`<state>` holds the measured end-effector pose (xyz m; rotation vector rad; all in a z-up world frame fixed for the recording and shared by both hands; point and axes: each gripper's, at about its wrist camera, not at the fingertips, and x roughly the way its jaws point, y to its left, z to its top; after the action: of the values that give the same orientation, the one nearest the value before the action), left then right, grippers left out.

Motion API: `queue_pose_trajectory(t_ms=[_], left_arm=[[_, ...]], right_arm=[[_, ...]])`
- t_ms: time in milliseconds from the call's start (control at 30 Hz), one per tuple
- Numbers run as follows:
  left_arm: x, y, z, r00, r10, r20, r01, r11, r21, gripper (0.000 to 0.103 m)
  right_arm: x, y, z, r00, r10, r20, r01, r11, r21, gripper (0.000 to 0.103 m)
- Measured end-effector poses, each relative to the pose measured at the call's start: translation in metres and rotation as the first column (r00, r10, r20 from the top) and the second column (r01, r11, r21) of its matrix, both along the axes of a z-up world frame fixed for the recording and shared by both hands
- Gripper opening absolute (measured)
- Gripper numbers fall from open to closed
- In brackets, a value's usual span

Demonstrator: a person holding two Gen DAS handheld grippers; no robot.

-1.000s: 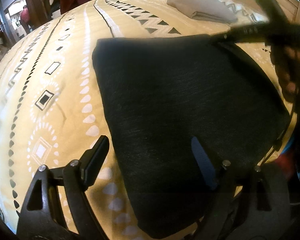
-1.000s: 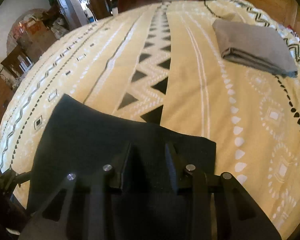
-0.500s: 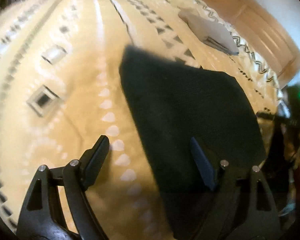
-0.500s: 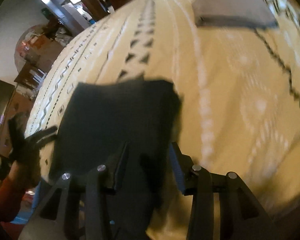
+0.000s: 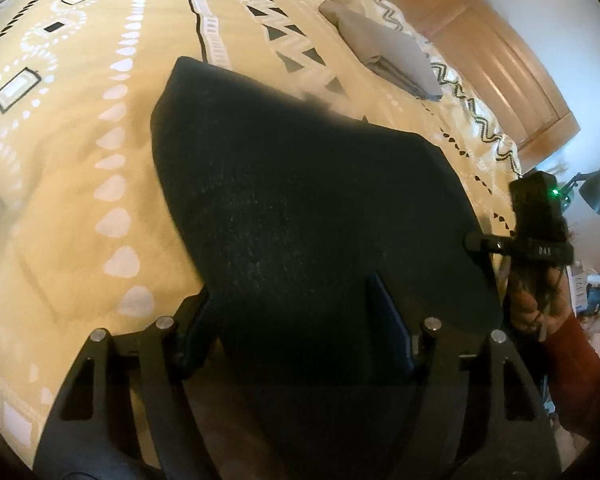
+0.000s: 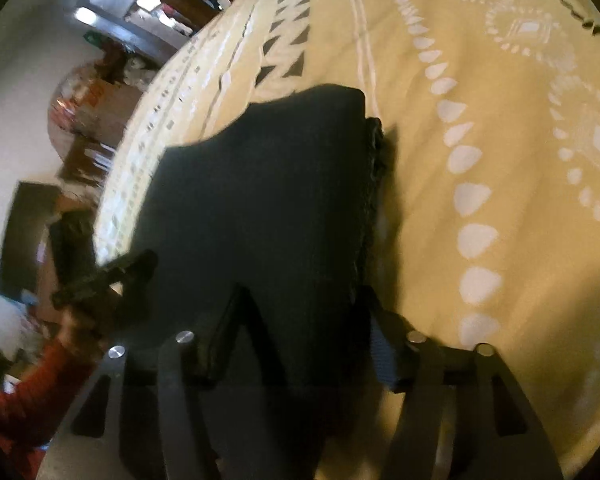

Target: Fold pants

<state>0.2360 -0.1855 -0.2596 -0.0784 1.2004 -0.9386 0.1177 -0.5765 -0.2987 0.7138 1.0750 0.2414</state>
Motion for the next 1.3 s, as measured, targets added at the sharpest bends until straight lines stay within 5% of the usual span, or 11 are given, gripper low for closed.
queue_pose_trajectory(t_ms=[167,300,400,500,567,767,1100,1300], left_arm=[[0.006,0.012,-0.003,0.999,-0.029,-0.019,0.028,0.998,-0.058,0.055],[0.007,0.008,-0.006,1.0,-0.026,0.003,0.026,0.997,-0.075,0.062],[0.005,-0.004,-0.006,0.999,-0.024,0.04,0.026,0.998,-0.063,0.069],[0.007,-0.008,-0.006,0.999,-0.012,0.043,0.014,0.999,-0.05,0.065],[0.007,-0.006,-0.004,0.999,0.003,0.041,-0.001,0.999,-0.052,0.051],[-0.005,-0.008,0.019,0.992,0.032,0.118,-0.028,0.999,-0.035,0.03],[-0.001,0.029,0.077,0.975,0.086,0.206,-0.068,0.993,-0.094,0.028],[0.011,0.078,0.1,0.953,0.151,0.264,-0.14,0.988,-0.059,0.028]], right_arm=[[0.002,-0.005,-0.01,0.999,-0.003,0.045,-0.002,0.995,0.101,0.065],[-0.002,-0.01,-0.014,0.998,-0.002,0.059,-0.005,0.992,0.129,0.067],[0.003,-0.003,-0.012,0.997,0.015,0.071,-0.022,0.995,0.098,0.076],[0.004,0.01,-0.004,0.996,0.04,0.077,-0.041,0.999,0.012,0.077],[0.001,0.015,-0.001,0.996,0.042,0.077,-0.039,0.998,-0.039,0.068],[-0.011,0.024,0.016,0.994,-0.004,0.112,0.012,0.997,-0.073,0.043],[-0.027,0.057,0.094,0.971,-0.03,0.236,0.056,0.993,-0.103,0.033],[-0.003,0.106,0.122,0.965,0.019,0.263,0.008,0.995,-0.098,0.033]])
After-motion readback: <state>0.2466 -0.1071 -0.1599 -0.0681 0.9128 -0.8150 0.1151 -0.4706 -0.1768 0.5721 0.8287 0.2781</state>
